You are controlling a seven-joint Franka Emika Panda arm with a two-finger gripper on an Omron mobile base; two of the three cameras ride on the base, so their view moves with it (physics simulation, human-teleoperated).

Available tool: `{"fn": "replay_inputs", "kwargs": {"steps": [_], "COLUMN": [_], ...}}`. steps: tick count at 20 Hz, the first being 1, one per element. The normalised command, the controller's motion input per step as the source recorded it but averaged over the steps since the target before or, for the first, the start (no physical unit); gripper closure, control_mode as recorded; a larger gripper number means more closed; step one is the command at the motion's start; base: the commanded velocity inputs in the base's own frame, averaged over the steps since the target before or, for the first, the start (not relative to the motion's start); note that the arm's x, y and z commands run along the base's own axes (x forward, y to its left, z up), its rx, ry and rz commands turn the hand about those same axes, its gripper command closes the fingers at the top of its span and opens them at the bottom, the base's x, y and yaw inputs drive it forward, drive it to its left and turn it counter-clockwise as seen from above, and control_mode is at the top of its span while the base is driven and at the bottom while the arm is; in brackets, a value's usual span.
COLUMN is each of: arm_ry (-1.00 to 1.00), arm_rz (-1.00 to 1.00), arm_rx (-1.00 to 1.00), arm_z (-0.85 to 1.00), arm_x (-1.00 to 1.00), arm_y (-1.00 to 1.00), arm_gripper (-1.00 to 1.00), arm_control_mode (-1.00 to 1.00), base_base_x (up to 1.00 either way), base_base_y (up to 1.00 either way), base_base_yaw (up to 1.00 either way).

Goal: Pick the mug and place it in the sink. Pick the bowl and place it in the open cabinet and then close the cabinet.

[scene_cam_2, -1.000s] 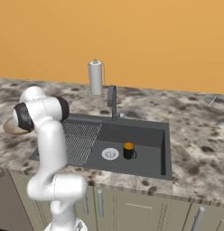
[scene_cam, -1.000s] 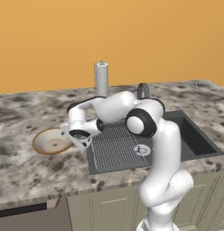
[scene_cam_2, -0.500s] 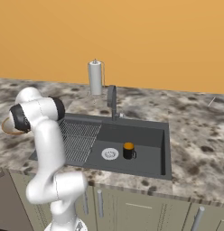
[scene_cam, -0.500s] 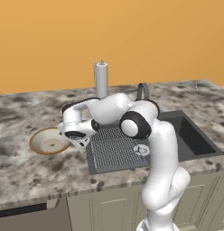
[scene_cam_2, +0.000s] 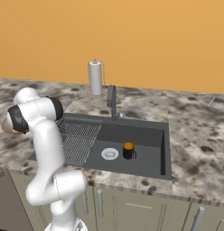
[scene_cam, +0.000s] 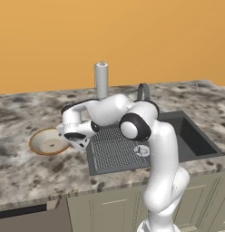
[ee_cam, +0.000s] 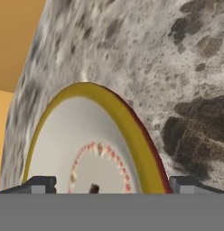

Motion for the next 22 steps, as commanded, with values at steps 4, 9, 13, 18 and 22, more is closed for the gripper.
{"fn": "replay_inputs", "kwargs": {"steps": [4, 9, 13, 18, 22], "arm_ry": [-0.07, -0.03, 0.00, 0.00, 0.00], "arm_rz": [0.11, 0.13, 0.09, 0.01, 0.00], "arm_rx": [0.00, -0.03, -0.03, -0.02, 0.00], "arm_z": [-0.16, -0.30, -0.35, -0.17, -0.11], "arm_x": [-0.26, -0.07, 0.02, 0.17, 0.11], "arm_y": [0.00, 0.21, 0.32, 0.18, 0.08], "arm_gripper": [-1.00, 1.00, 1.00, 1.00, 1.00], "arm_control_mode": [-1.00, -1.00, -1.00, -1.00, -1.00], "base_base_x": [0.00, 0.00, 0.00, 0.00, 0.00], "base_base_y": [0.00, 0.00, 0.00, 0.00, 0.00], "base_base_yaw": [0.00, 0.00, 0.00, 0.00, 0.00]}}
